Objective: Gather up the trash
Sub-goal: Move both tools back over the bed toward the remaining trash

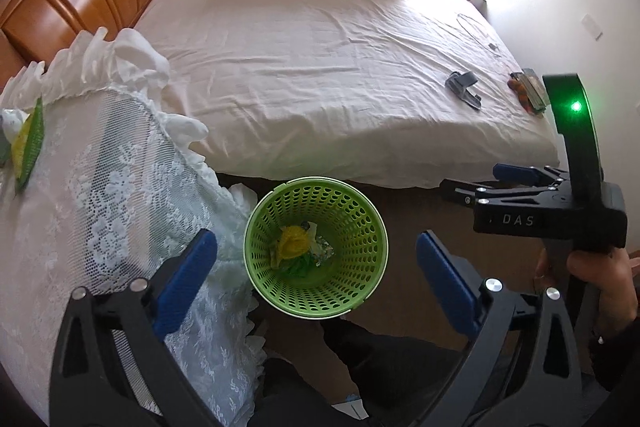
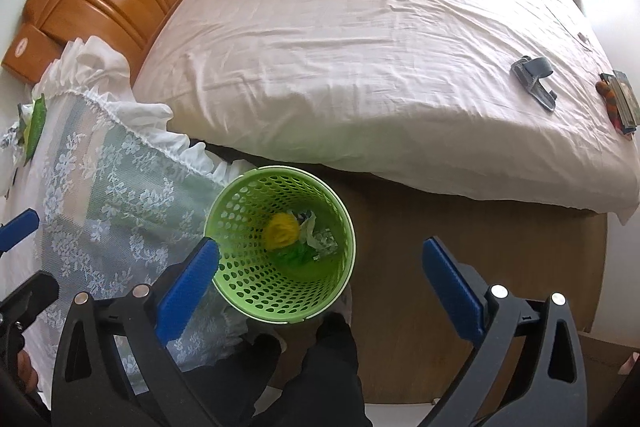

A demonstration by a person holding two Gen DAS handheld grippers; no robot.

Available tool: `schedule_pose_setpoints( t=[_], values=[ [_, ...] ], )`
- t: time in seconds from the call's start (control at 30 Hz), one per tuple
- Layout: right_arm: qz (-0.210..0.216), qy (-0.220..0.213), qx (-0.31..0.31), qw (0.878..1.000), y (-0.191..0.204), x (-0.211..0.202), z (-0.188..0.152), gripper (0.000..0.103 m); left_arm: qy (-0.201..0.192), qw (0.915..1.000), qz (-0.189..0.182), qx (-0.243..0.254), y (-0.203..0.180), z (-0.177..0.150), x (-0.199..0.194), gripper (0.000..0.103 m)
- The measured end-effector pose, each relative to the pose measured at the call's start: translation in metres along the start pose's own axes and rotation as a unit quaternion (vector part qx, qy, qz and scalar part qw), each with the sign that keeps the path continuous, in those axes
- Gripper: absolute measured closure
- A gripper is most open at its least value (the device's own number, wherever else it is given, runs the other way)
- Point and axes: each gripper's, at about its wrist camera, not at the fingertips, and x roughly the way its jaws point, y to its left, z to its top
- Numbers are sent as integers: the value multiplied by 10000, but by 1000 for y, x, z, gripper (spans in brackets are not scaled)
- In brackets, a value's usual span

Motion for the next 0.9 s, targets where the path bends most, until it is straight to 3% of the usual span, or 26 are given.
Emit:
schedule_pose_setpoints(
  t=[0.2, 0.4, 0.67, 0.8, 0.9],
  values=[
    [88, -110, -162, 9998, 24, -10, 3, 3, -237, 9991, 216, -268, 20, -4, -18, 8],
    [516, -597, -965, 9922, 94, -51, 14, 3, -796, 9891, 856, -891, 67, -20, -69, 8],
    [1404, -1143, -2215, 9582, 211, -94, 15, 3, -1398, 9534, 1834, -1944, 147, -80, -158, 8],
    [1579, -1033, -2676, 9449, 253, -91, 7, 3, -1499, 9342, 2218, -2358, 175, -107, -182, 8],
    [1658, -939, -2880, 9385, 272, -87, 2, 3, -1526, 9230, 2310, -2673, 193, -124, -191, 8]
  ],
)
